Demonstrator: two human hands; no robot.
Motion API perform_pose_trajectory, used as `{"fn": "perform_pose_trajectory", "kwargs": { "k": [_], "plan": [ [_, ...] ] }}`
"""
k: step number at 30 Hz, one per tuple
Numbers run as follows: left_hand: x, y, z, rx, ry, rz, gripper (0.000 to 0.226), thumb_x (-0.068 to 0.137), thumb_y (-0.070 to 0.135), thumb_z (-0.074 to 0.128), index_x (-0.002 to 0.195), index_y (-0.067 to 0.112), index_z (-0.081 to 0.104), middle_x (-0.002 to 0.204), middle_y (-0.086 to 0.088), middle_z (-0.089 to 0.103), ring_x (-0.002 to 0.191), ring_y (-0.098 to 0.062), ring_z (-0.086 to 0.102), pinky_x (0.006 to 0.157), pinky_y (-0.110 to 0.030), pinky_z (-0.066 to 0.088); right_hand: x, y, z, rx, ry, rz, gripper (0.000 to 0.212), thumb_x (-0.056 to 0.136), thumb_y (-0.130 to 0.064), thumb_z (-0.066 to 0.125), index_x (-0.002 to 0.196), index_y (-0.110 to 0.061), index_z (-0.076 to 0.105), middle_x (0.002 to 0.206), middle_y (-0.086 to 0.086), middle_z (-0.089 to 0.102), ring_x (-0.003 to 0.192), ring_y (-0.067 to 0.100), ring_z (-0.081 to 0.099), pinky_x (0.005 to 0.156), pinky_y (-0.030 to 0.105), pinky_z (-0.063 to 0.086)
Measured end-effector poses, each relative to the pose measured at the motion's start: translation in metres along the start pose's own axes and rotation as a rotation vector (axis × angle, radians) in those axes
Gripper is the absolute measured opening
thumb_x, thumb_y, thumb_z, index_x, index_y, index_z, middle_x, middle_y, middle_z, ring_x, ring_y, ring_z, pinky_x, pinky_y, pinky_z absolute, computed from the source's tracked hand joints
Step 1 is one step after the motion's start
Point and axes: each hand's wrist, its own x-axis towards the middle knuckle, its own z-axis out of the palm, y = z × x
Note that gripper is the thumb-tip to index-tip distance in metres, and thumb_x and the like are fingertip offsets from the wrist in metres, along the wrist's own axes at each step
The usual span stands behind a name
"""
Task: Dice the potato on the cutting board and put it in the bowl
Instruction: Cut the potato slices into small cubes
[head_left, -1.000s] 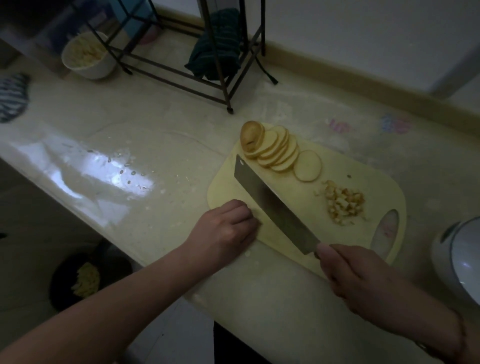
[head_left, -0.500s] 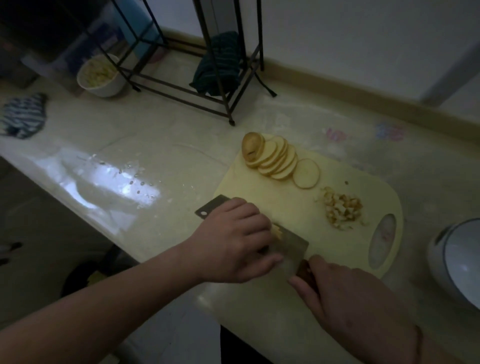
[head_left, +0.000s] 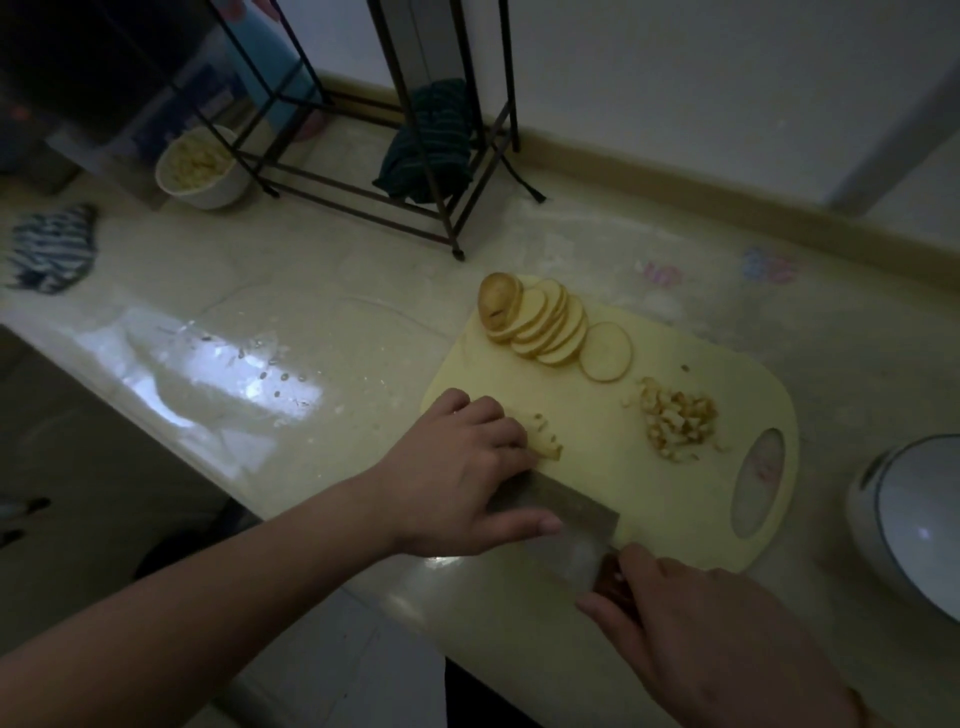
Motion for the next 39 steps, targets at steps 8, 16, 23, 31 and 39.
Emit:
{"fn": "perform_pose_trajectory", "kwargs": {
  "k": [8,16,23,31,39],
  "plan": [
    [-0.020,-0.078,-0.018,-0.294,0.715,-0.323,0.033,0.101,0.026,0.051,0.099,0.000,0.071,0.101,-0.009,0.066,0.095,-0.025,0.061,0.083,-0.046,0.051,-0.014,0.028,-0.038,0.417,-0.253,0.264,0.084,0.064,-0.096,0.004,0.083,-0.030,0.052,0.055,-0.012,0.058,0.072,0.001,0.060,0.047,0.014,0.037],
    [-0.006,-0.054,0.018,0.015,0.171,0.197,0.046,0.099,0.046,0.059,0.139,0.022,0.060,0.146,-0.009,0.052,0.123,-0.032,0.054,0.095,-0.045,0.046,-0.027,0.037,-0.046,0.991,-0.250,0.703,0.097,0.044,-0.099,0.050,0.088,-0.012,0.060,0.063,0.019,0.056,0.056,0.030,0.054,0.059,0.047,0.044],
    [0.014,-0.041,0.042,0.067,0.256,0.256,0.029,0.100,0.033,0.061,0.127,0.026,0.069,0.131,-0.007,0.063,0.106,-0.030,0.061,0.074,-0.040,0.053,-0.012,0.028,-0.048,1.071,-0.269,0.709,0.081,0.054,-0.089,0.052,0.066,-0.009,0.050,0.053,0.006,0.040,0.049,0.019,0.036,0.047,0.026,0.028],
    [0.007,-0.033,0.049,0.058,0.325,0.138,0.029,0.096,0.024,0.063,0.124,0.022,0.070,0.127,-0.007,0.066,0.099,-0.030,0.062,0.063,-0.038,0.054,-0.007,0.026,-0.035,0.939,-0.267,0.593,0.054,0.089,-0.064,0.037,0.066,-0.017,0.050,0.045,-0.003,0.044,0.040,0.004,0.039,0.043,0.018,0.030],
    [0.001,-0.050,0.041,-0.017,0.214,-0.070,0.066,0.090,0.059,0.057,0.132,0.008,0.060,0.122,-0.012,0.058,0.083,-0.026,0.065,0.062,-0.037,0.057,-0.012,0.007,-0.022,0.878,-0.222,0.561,0.037,0.080,-0.066,0.033,0.067,-0.041,0.056,0.048,-0.006,0.054,0.044,0.002,0.046,0.050,0.017,0.034]
  ]
}}
